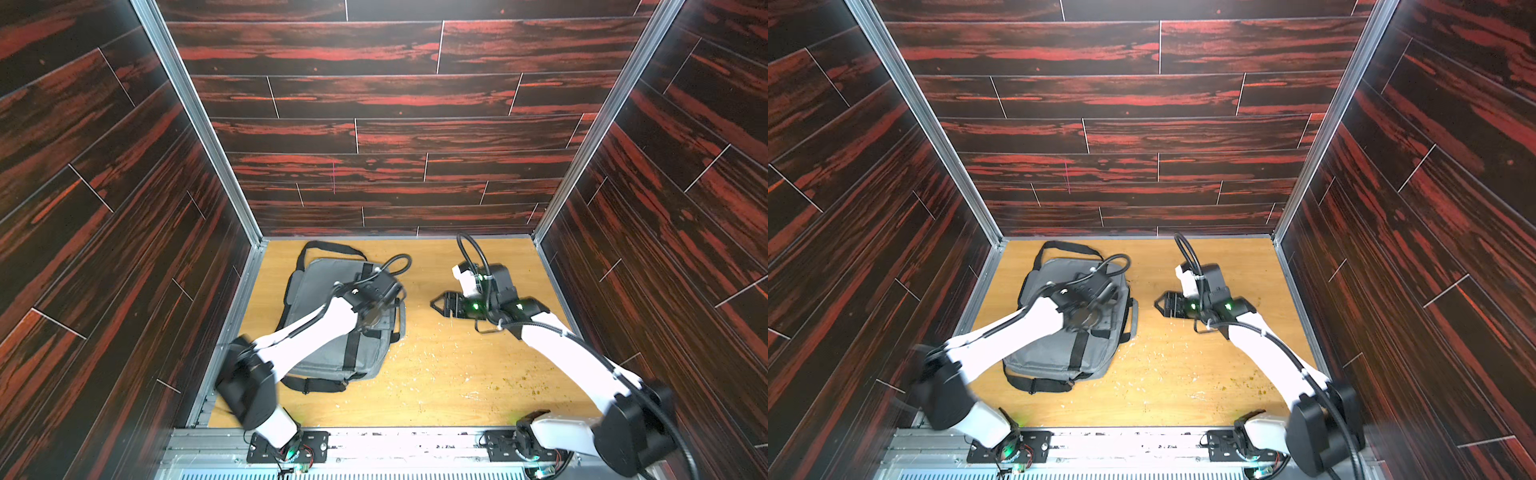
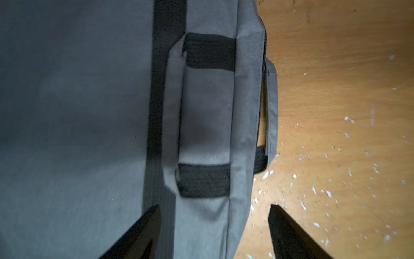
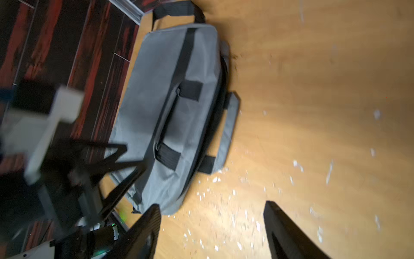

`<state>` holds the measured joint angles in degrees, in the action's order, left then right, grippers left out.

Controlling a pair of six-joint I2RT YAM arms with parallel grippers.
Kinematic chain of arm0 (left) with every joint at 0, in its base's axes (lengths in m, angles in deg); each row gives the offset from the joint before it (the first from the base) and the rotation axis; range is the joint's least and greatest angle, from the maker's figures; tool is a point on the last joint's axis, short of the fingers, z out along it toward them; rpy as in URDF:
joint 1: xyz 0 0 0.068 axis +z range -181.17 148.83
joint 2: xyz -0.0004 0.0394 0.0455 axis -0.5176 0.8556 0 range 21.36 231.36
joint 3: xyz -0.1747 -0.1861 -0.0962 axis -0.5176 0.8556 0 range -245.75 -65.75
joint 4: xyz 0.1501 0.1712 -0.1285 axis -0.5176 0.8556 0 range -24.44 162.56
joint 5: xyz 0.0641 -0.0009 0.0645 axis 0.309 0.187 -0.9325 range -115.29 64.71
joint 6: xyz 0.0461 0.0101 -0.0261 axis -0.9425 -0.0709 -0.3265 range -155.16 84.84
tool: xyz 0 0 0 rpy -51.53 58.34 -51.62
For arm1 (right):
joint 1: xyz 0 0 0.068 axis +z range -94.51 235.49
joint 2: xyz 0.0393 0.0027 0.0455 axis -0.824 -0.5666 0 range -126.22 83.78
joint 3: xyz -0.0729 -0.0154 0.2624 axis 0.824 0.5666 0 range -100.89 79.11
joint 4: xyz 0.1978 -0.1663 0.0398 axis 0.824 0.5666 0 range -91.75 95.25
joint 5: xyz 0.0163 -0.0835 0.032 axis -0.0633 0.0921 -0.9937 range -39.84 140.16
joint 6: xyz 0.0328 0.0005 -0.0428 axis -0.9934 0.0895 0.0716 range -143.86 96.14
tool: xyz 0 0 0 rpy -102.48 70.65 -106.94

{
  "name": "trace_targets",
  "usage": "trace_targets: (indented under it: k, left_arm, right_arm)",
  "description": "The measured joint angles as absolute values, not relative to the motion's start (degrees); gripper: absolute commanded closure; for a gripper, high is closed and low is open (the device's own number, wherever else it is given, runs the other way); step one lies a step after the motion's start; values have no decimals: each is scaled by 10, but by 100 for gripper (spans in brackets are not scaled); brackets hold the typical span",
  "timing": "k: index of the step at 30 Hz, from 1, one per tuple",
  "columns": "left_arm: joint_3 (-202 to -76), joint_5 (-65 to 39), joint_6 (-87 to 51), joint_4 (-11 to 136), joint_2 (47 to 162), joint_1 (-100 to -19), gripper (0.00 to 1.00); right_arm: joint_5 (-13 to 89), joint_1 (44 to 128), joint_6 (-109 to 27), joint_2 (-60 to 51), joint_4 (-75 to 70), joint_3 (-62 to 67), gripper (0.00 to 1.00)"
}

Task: Open the zippered laptop bag and take out the laptop
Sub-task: Open the bag flap on the zippered laptop bag.

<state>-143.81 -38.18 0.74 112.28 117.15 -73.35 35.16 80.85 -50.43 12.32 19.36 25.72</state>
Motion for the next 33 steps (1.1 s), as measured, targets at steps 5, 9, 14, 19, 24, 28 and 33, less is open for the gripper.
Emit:
trace_targets:
  k: [5,9,14,19,24,28,33]
  left_arm:
    - [-1486,-390,-17,1123,1272,-733,19]
    - [-1523,-414,-25,1126,1334,-733,21]
    - [-1558,-449,-29,1129,1389,-733,27]
    - [-1583,-492,-33,1153,1422,-734,44]
    - [-1603,-511,-37,1168,1433,-735,72]
    - [-1610,-518,-45,1170,1433,-738,95]
    - [-1619,-521,-55,1184,1433,-737,100]
  right_arm:
    - [374,807,-527,201,206,335,23]
    - [385,805,-546,244,202,385,23]
    - [394,805,-558,253,202,413,23]
    - [400,804,-558,252,197,414,23]
    - [399,803,-558,240,182,414,23]
    - [389,802,-558,225,163,415,23]
    - [366,802,-567,205,128,424,23]
